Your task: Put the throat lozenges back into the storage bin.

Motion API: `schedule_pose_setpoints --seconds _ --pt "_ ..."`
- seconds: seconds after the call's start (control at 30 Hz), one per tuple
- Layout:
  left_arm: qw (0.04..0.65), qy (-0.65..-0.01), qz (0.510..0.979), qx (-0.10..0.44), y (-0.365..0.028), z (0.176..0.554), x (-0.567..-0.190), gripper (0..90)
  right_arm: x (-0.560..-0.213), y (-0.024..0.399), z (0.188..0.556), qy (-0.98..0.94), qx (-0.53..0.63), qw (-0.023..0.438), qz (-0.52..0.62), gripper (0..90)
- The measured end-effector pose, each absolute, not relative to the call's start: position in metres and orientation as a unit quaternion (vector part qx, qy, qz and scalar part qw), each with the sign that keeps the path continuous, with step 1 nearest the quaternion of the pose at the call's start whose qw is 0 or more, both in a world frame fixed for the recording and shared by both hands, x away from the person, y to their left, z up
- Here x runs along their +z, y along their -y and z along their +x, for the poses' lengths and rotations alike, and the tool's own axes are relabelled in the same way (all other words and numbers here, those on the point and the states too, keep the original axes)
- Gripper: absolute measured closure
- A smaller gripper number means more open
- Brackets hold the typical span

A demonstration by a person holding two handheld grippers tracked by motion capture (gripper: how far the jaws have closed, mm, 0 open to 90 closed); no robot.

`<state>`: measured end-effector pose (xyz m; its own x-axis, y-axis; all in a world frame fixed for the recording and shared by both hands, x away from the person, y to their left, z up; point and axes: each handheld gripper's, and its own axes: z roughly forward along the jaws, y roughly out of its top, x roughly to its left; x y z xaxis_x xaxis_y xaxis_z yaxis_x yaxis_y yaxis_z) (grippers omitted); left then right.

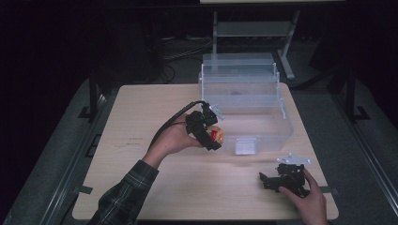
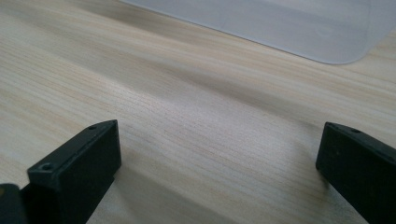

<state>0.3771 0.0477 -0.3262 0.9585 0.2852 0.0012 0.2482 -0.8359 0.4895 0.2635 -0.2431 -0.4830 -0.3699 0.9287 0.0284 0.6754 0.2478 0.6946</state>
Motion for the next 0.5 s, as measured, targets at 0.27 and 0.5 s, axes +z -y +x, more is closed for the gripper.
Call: schedule_pose_setpoints --seconds 0.27,0.5 --pt "0.251 -0.149 0.956 0.039 -0.048 0.389 -0.327 19.6 -0.483 0.243 0.263 -0.764 0.317 0.199 0.525 0.0" --pt "0.248 -0.165 0.953 0.048 -0.048 0.404 -0.327 19.6 -0.483 0.243 0.263 -0.764 0.317 0.199 0.525 0.0"
